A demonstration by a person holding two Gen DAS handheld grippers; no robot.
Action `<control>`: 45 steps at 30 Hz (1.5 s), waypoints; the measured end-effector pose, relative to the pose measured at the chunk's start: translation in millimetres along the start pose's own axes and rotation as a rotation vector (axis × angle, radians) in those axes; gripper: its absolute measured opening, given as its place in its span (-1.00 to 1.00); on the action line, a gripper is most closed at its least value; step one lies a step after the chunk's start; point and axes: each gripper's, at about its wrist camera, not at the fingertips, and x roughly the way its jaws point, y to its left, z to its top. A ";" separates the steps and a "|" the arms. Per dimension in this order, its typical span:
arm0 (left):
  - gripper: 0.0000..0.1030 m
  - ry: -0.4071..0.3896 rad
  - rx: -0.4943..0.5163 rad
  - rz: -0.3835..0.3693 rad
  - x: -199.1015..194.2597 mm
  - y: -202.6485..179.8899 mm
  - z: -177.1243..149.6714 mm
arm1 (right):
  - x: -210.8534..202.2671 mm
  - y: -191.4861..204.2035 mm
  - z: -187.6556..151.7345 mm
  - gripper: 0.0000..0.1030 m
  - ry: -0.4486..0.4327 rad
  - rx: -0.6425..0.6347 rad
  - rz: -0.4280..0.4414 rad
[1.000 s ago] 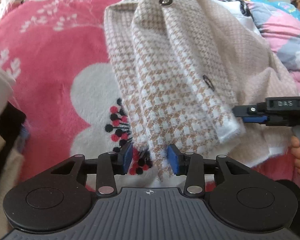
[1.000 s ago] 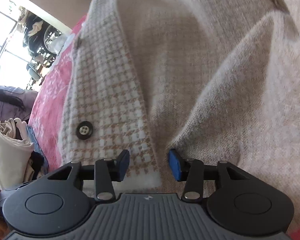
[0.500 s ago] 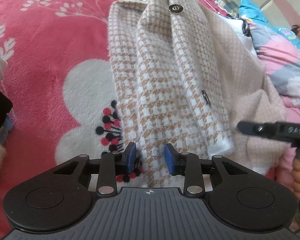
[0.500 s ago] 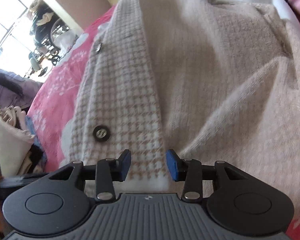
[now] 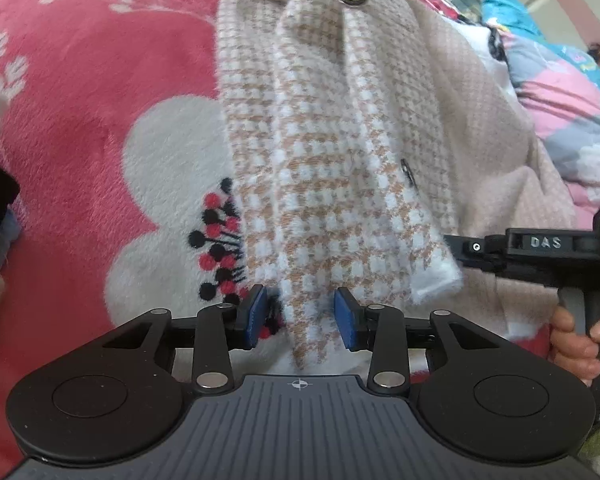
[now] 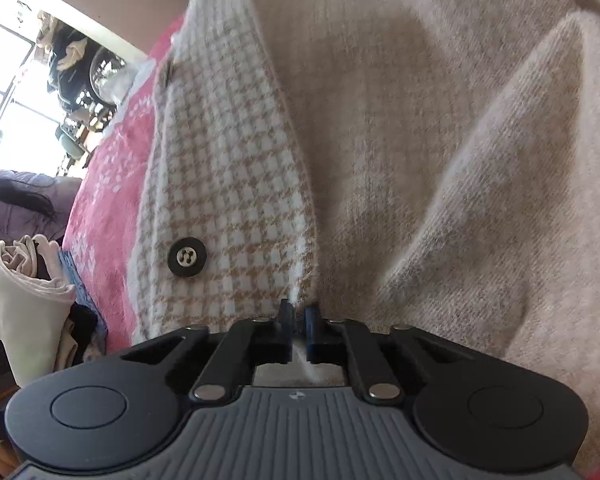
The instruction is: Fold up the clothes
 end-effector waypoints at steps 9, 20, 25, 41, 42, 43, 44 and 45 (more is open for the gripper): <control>-0.93 -0.032 0.024 0.027 -7.8 -12.5 -2.0 | -118.3 -29.0 -26.4 -0.91 -0.246 0.015 -0.105; -0.95 -0.052 0.057 0.049 -28.6 -22.5 -2.9 | -100.6 -34.5 -50.4 -0.91 -0.184 0.030 -0.115; -0.95 -0.056 0.071 0.063 -35.7 -23.9 -6.5 | -87.8 -31.9 -51.7 -0.91 -0.151 0.014 -0.142; -0.95 -0.013 0.157 0.140 -7.7 -25.2 -17.7 | -37.0 -35.9 -52.8 -0.83 -0.078 -0.133 -0.354; -0.94 -0.012 0.152 0.137 -7.9 -23.9 -17.1 | -39.7 -32.8 -53.8 -0.82 -0.084 -0.143 -0.358; -0.93 -0.012 0.148 0.133 -8.2 -22.6 -16.6 | -42.0 -31.1 -55.4 -0.82 -0.087 -0.152 -0.362; -0.90 -0.015 0.144 0.129 -9.0 -21.3 -16.4 | -44.0 -31.0 -57.2 -0.82 -0.086 -0.160 -0.366; -0.88 -0.014 0.141 0.127 -9.4 -19.5 -16.6 | -45.5 -31.4 -59.0 -0.82 -0.084 -0.165 -0.367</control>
